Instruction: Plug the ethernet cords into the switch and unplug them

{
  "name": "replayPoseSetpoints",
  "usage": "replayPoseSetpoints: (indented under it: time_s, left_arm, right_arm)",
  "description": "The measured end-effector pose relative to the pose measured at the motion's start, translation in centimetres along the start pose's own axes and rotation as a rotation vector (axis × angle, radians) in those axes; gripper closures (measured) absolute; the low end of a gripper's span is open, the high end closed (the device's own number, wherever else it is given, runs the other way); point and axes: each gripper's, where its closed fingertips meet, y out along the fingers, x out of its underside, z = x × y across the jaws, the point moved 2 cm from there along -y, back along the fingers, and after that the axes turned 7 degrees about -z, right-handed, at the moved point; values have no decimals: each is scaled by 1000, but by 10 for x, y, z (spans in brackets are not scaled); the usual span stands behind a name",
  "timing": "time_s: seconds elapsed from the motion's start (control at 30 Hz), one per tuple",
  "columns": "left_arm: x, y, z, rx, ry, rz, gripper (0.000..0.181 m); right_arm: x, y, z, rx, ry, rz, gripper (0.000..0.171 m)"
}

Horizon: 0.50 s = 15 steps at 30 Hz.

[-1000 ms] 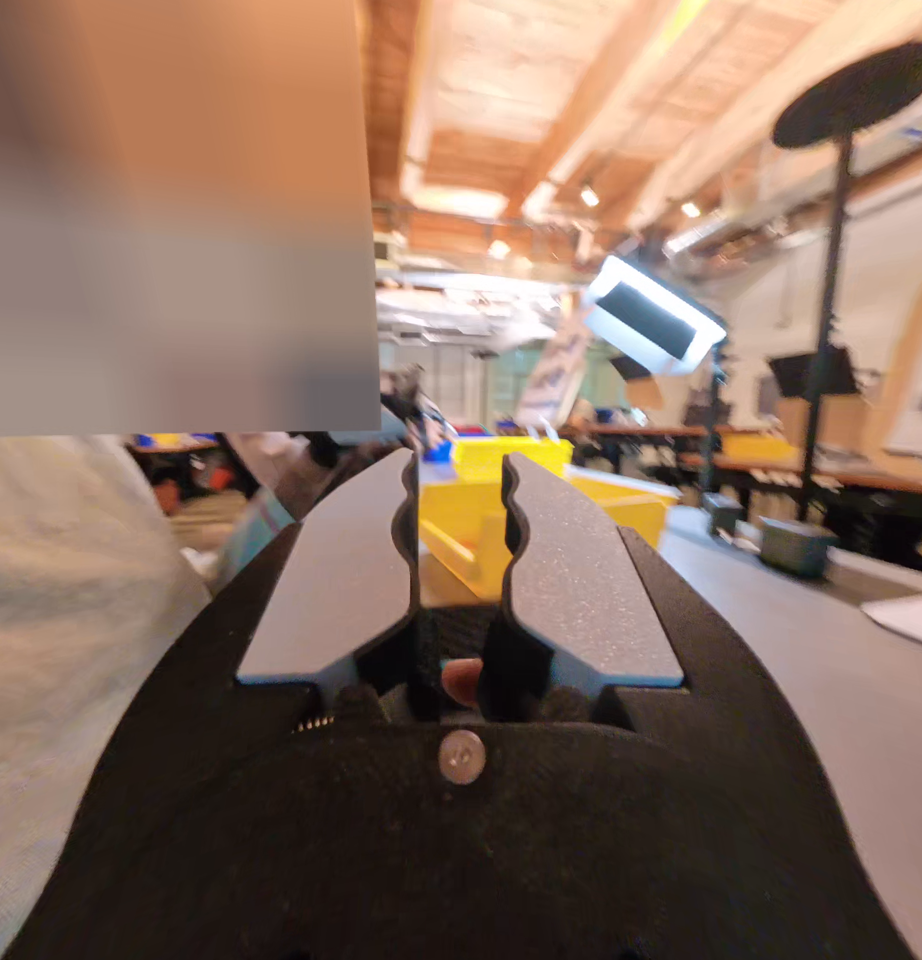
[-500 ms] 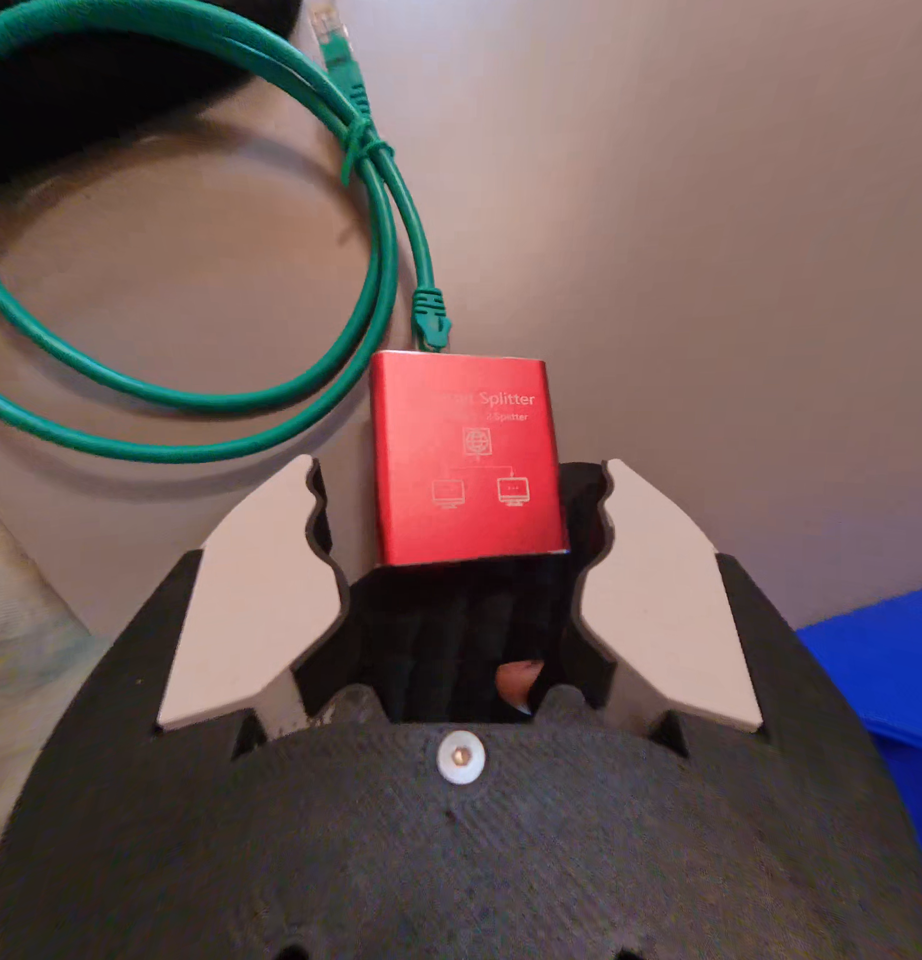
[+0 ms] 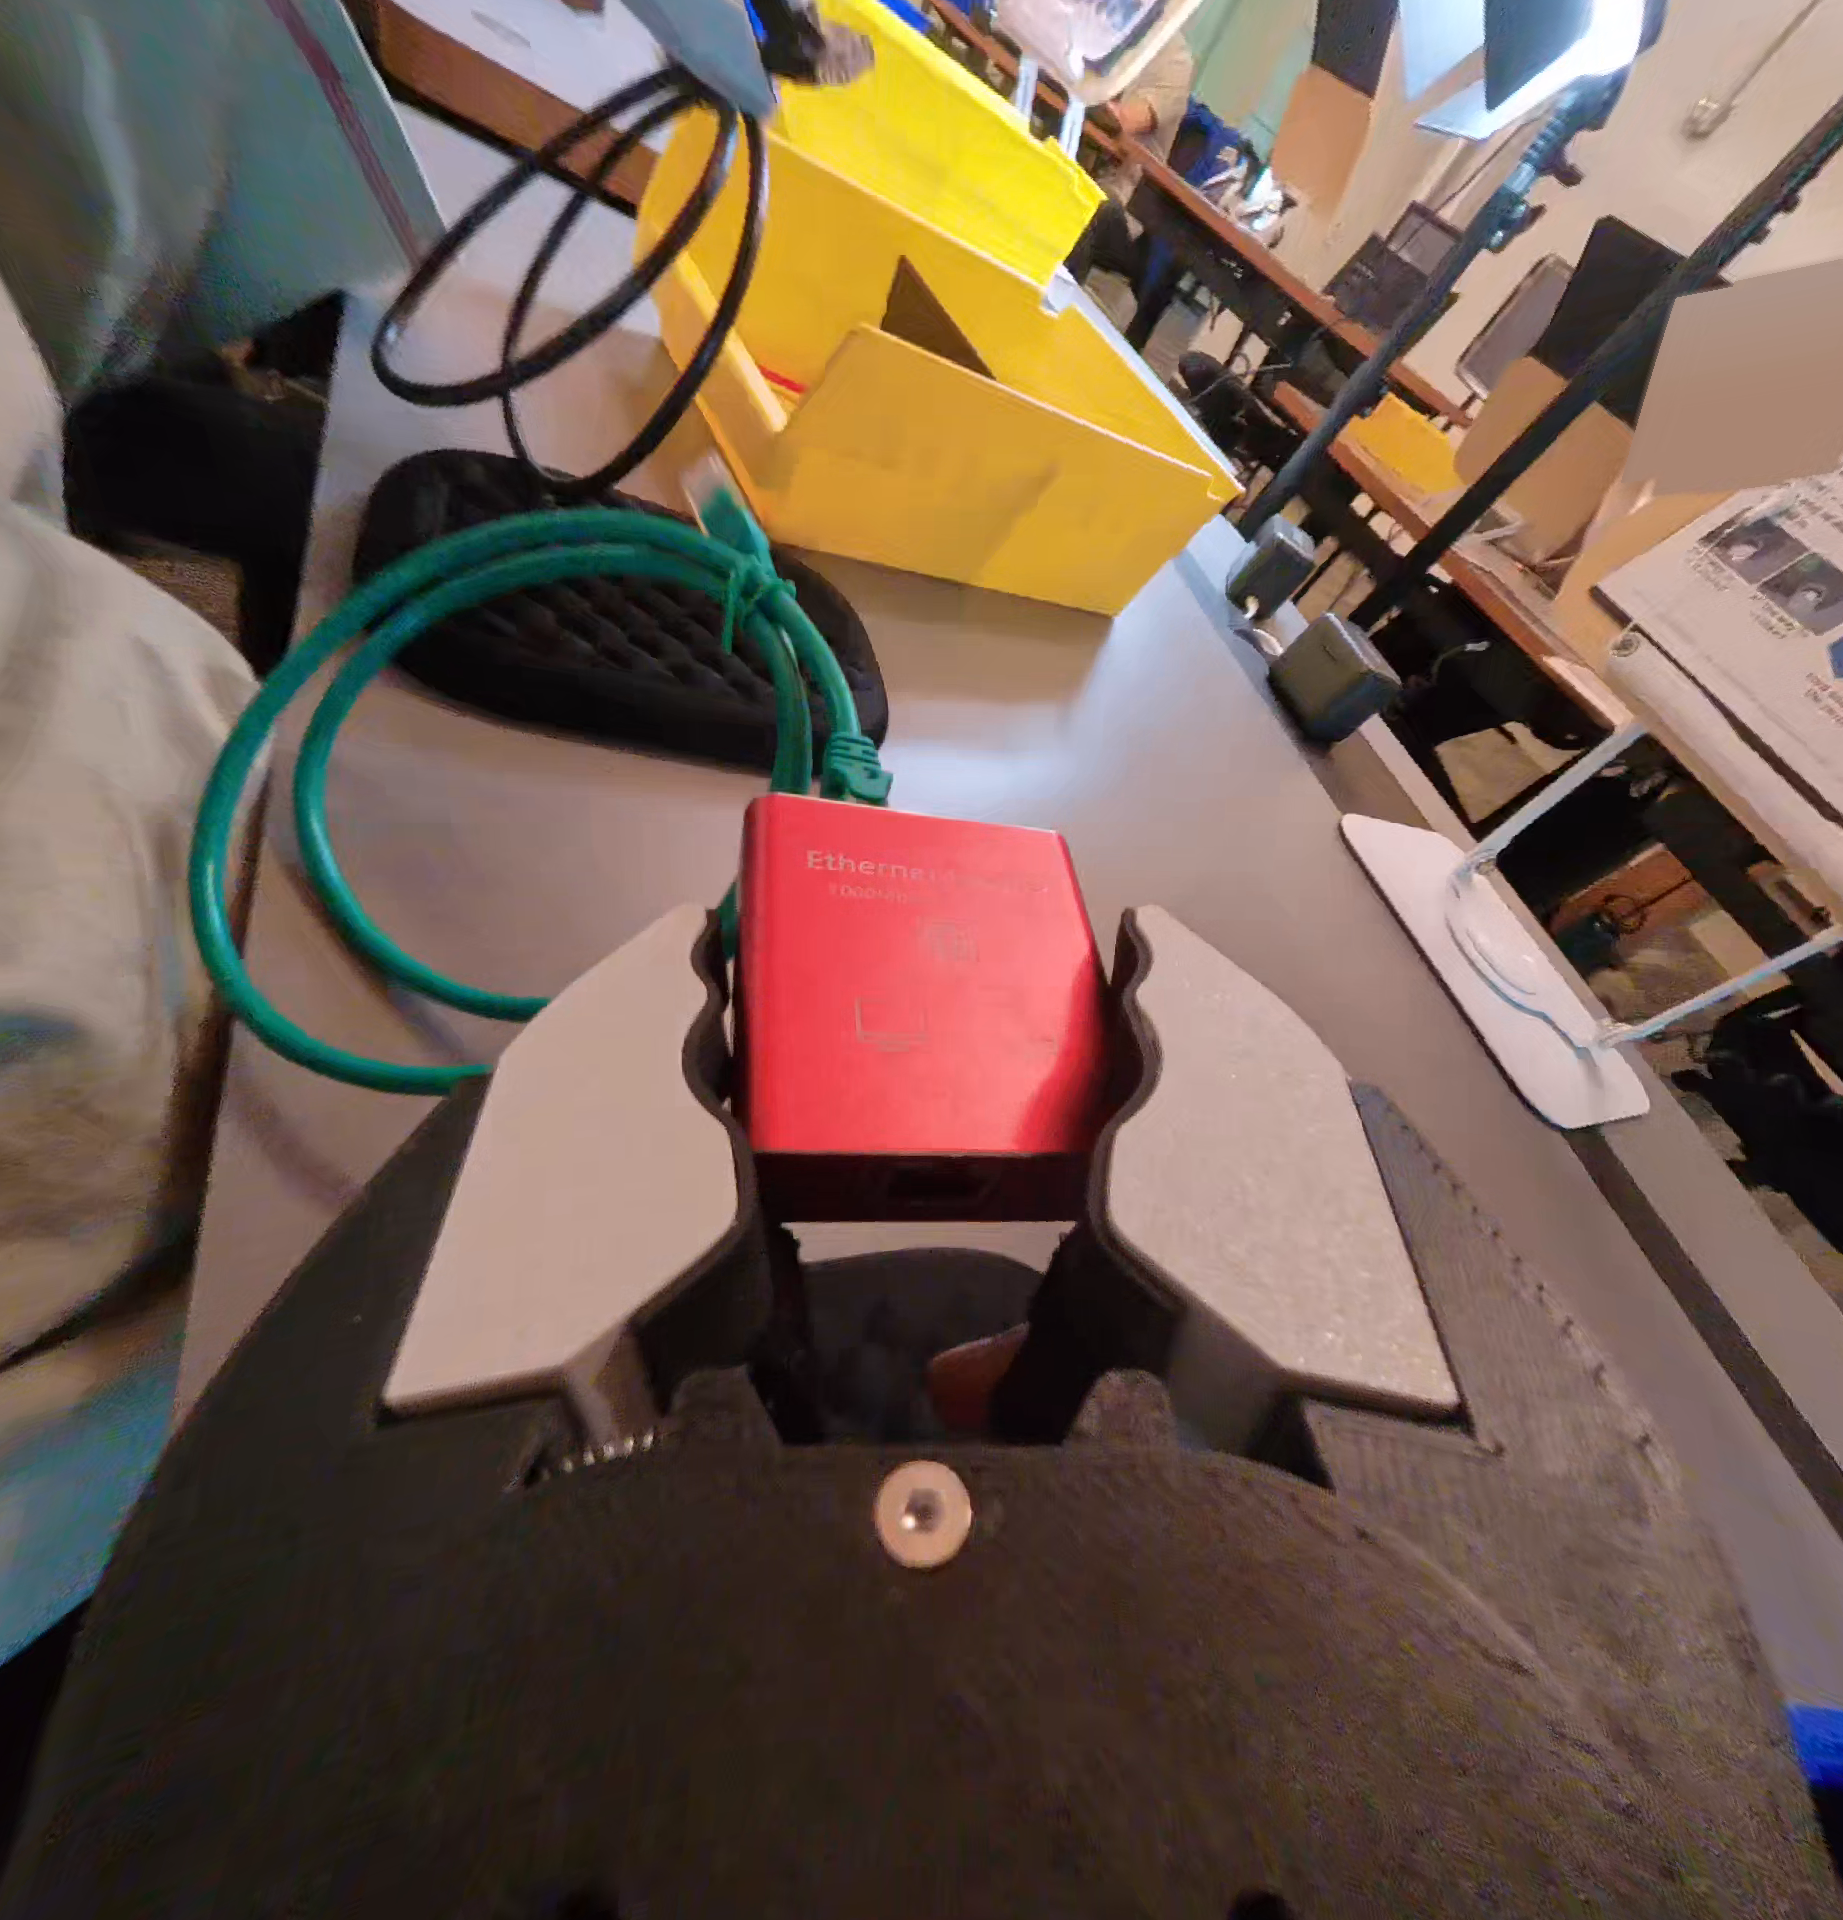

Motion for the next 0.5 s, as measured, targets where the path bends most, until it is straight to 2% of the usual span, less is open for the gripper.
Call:
replayPoseSetpoints:
  time_s: [0.03, 0.1, 0.2, 0.33, 0.4, 0.5]
  left_arm:
    - [-1, 3, 1, 6, 2, 5, 171]
    - [-6, 10, 4, 16, 18, 15, 172]
    - [-26, 25, 24, 122, 70, 95, 172]
    - [-49, 46, 50, 255, 150, 116, 171]
    - [-62, 53, 63, 362, 133, 131, 172]
    - [-73, 62, 75, 416, 119, 91, 172]
  right_arm:
    - [0, -2, 0, 8, -22, -13, 99]
    - [-5, -2, -5, -10, -47, 25, 99]
    - [-25, -6, -10, -44, -43, 210, 99]
    - [-53, -16, -15, -67, -45, 416, 99]
    - [-63, -15, -20, -81, -62, 441, 99]
    - [-65, -6, -22, -39, -114, 350, 98]
